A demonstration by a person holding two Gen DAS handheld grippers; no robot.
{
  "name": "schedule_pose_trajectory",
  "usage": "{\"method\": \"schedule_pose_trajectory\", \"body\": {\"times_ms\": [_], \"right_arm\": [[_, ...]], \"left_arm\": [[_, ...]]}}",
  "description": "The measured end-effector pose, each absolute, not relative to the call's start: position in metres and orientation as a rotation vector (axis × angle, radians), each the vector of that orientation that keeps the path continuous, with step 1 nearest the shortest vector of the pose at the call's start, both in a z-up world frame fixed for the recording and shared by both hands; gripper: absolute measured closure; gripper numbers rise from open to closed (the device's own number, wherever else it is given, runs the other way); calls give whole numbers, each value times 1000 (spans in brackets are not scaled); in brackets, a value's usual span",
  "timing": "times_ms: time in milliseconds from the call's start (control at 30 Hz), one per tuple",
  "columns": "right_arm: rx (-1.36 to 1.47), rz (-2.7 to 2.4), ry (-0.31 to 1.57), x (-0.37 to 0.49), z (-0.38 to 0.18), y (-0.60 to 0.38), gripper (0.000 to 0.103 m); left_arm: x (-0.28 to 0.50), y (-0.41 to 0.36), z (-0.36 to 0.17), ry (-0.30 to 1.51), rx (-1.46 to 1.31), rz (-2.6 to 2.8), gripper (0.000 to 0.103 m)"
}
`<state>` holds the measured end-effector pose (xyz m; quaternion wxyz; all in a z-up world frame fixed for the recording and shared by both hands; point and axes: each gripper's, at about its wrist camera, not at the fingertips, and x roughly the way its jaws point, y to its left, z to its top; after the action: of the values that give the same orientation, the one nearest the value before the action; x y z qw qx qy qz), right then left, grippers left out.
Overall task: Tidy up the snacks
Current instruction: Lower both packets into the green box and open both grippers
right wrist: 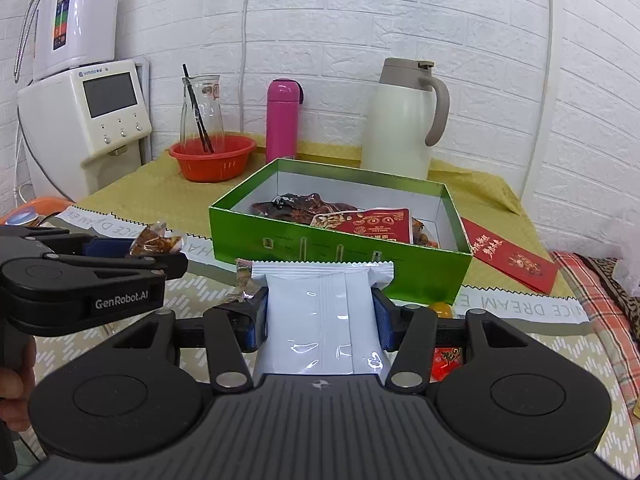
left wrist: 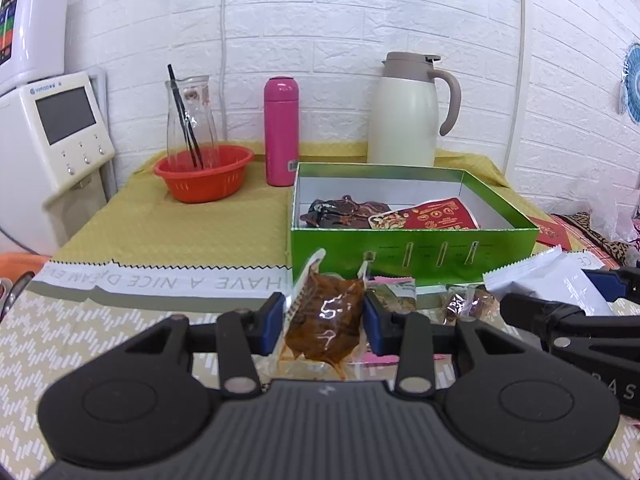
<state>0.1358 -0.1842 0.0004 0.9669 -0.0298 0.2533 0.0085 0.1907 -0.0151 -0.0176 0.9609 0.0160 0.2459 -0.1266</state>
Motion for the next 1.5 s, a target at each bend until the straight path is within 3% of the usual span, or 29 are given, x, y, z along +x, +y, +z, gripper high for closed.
{"method": "schedule_pose_trajectory", "body": {"times_ms": [567,867,1033,1067,1100,1500], "right_arm": [[67,-85,479,257,33,-246,16],[82,-21,490,304,14,-247,16],[87,-66,527,318,-2,-246,13],[96,-76,524,318,-3,-247,9],[104,-85,519,318,-4,-247,0],[86,-15,345,258,48,-253,0]], "left_arm": [[305,-79,24,463,63,-240,61],[367,-96,-13,541,59,-227,55],[370,-97,-23,525,79,-220,51],[370,-98,-22,517,88,-216,40],[369,-98,-21,505,97,-213,34],[318,-71,14,427,91,-192,31]]}}
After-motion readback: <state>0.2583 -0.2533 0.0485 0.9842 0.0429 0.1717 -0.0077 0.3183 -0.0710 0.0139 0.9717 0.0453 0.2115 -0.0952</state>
